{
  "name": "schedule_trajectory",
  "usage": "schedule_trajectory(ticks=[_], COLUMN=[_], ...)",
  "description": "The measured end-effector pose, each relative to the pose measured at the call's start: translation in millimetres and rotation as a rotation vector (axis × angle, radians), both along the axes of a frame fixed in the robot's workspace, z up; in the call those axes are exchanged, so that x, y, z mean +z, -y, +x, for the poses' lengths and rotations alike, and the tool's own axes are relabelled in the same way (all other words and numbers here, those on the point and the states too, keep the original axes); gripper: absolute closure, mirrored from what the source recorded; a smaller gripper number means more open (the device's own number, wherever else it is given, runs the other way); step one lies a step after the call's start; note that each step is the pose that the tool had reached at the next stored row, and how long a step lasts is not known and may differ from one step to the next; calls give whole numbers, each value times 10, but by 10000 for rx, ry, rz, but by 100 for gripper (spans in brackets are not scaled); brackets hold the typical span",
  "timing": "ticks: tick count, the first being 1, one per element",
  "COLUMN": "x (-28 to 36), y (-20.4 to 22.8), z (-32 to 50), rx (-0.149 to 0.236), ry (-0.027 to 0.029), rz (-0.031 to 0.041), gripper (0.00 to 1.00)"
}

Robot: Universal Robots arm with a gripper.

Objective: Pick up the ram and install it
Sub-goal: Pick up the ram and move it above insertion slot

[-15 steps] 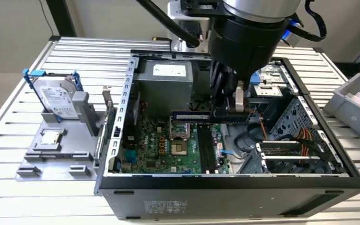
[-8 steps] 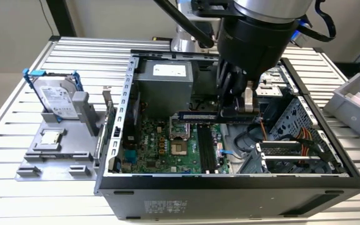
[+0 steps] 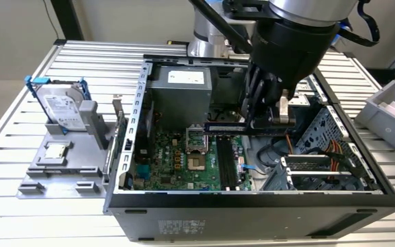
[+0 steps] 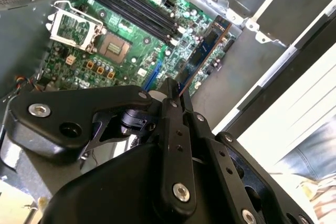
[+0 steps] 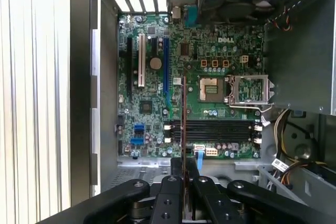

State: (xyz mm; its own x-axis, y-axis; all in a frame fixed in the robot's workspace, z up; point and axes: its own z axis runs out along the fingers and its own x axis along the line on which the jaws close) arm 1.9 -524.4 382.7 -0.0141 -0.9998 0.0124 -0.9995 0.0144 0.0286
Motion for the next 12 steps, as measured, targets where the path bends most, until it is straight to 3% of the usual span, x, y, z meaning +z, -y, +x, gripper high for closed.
schedule_trajectory(ticks=[12], x=[1], y=[0], z=[159], rx=[0], ry=[0], rz=[-2], gripper=[100])
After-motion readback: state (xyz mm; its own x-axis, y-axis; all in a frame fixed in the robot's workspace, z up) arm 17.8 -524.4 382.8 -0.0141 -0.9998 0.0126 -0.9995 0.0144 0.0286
